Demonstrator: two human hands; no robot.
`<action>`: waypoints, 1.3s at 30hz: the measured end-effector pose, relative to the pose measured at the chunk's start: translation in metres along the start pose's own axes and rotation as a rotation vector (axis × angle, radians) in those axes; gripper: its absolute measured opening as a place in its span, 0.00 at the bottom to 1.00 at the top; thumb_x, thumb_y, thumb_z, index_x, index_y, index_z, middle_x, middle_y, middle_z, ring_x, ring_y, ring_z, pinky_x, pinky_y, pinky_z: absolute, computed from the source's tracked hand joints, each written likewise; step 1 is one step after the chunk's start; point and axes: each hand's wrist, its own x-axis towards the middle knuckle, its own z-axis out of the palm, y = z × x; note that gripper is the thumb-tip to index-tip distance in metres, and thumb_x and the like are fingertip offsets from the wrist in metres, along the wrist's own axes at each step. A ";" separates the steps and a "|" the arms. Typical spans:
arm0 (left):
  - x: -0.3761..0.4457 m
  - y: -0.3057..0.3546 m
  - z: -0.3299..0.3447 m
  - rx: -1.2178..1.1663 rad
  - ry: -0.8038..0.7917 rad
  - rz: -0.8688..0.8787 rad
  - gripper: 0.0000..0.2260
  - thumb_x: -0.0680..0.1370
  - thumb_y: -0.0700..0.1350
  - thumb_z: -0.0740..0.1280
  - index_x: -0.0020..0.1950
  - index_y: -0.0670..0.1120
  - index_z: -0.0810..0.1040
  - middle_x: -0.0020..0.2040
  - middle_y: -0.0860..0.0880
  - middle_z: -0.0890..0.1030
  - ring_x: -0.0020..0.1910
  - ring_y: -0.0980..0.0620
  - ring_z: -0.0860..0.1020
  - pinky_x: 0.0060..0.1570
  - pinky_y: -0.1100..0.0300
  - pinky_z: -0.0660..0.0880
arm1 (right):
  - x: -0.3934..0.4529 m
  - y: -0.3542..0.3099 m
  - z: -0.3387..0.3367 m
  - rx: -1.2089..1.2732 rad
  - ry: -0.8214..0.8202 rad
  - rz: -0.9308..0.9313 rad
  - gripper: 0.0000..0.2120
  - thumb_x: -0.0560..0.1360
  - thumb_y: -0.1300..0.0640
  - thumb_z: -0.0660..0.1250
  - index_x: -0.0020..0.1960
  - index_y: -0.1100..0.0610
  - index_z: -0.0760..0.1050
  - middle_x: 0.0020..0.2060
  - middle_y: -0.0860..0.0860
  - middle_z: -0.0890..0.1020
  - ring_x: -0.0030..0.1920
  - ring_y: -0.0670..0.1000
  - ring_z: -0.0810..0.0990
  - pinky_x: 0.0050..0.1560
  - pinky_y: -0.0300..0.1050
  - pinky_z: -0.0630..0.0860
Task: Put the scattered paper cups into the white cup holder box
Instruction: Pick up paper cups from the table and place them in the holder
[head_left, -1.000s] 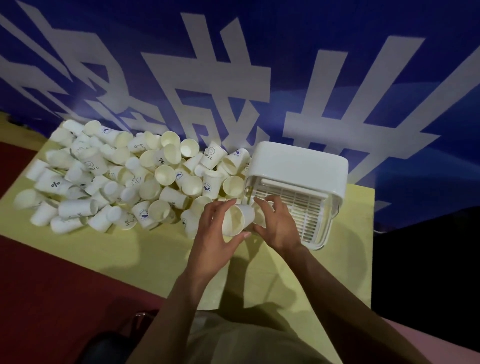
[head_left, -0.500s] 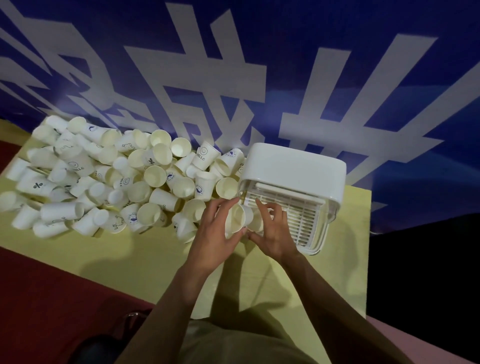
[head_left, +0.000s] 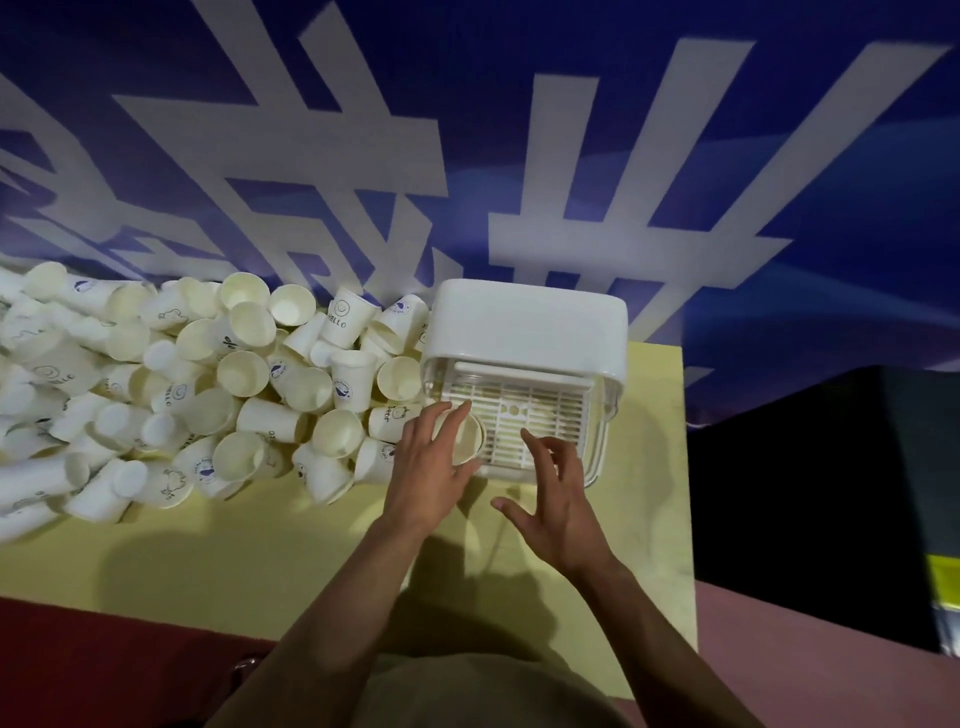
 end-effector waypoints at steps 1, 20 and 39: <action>0.002 -0.001 0.003 0.006 -0.024 -0.018 0.33 0.77 0.54 0.72 0.80 0.55 0.63 0.76 0.52 0.64 0.74 0.49 0.61 0.72 0.48 0.66 | -0.003 -0.001 0.001 0.004 -0.003 0.004 0.42 0.77 0.36 0.70 0.83 0.50 0.57 0.70 0.53 0.64 0.70 0.53 0.67 0.63 0.45 0.74; -0.050 -0.042 -0.035 -0.131 0.086 -0.051 0.31 0.77 0.54 0.72 0.78 0.57 0.63 0.74 0.51 0.60 0.73 0.48 0.63 0.67 0.46 0.73 | 0.006 -0.048 0.004 -0.061 0.021 -0.141 0.39 0.77 0.43 0.73 0.81 0.54 0.60 0.69 0.57 0.67 0.68 0.55 0.68 0.62 0.46 0.74; -0.100 -0.231 -0.151 -0.176 0.280 -0.204 0.31 0.74 0.49 0.77 0.74 0.50 0.71 0.69 0.46 0.66 0.69 0.43 0.66 0.65 0.46 0.72 | 0.058 -0.176 0.127 -0.271 0.032 -0.192 0.36 0.76 0.41 0.72 0.76 0.58 0.66 0.64 0.60 0.71 0.61 0.61 0.72 0.61 0.57 0.74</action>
